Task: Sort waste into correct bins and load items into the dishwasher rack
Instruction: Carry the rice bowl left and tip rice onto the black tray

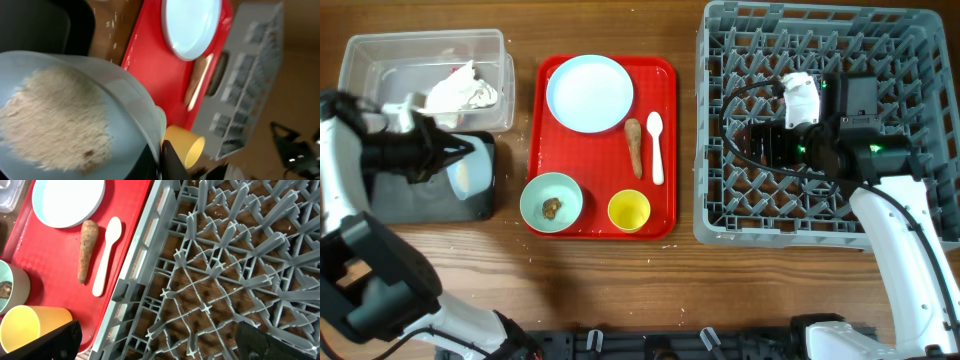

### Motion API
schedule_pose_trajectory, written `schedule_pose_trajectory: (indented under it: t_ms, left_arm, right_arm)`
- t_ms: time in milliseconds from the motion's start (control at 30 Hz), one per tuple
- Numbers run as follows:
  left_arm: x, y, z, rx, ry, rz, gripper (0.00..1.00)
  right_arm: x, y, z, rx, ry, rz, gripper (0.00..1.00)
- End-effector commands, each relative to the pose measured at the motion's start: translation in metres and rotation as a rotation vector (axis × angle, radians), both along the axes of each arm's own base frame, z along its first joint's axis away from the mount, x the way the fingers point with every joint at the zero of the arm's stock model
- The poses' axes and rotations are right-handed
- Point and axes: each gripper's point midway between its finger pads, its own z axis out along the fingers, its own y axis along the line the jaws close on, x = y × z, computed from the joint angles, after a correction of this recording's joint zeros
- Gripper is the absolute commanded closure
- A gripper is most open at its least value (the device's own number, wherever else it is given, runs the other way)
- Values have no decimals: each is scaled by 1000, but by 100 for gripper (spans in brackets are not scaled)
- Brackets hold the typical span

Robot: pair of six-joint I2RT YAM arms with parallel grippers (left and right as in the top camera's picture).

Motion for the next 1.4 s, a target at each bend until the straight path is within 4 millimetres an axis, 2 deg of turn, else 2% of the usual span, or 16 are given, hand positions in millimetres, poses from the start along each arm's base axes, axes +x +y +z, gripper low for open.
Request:
schedule_pose_trajectory:
  t_ms: [0,100,300,700,833,1100,1267,1367]
  left_arm:
    - [8,18,7,-167,-167,84,96]
    - [12,36,8,-222,-226,150,96]
    - [15,54,18,-336,-287,236,96]
    - [6,102,68,-591,-450,447,96]
    - [4,105,76,-660,-443,482,96]
    - [4,105,75,-669,-430,488,96]
    - [4,107,61,-586,-403,472,96]
    - [4,104,63,-578,-398,468,96]
  right_arm:
    - [4,3,6,22,-7,0,0]
    - [4,3,6,22,-6,0,0]
    - [4,3,5,22,-2,0,0]
    - [3,3,5,22,1,0,0]
    - [3,3,5,22,2,0,0]
    - [3,3,5,22,1,0,0]
    - [3,3,5,22,2,0,0]
    - [3,3,5,22,0,-1,0]
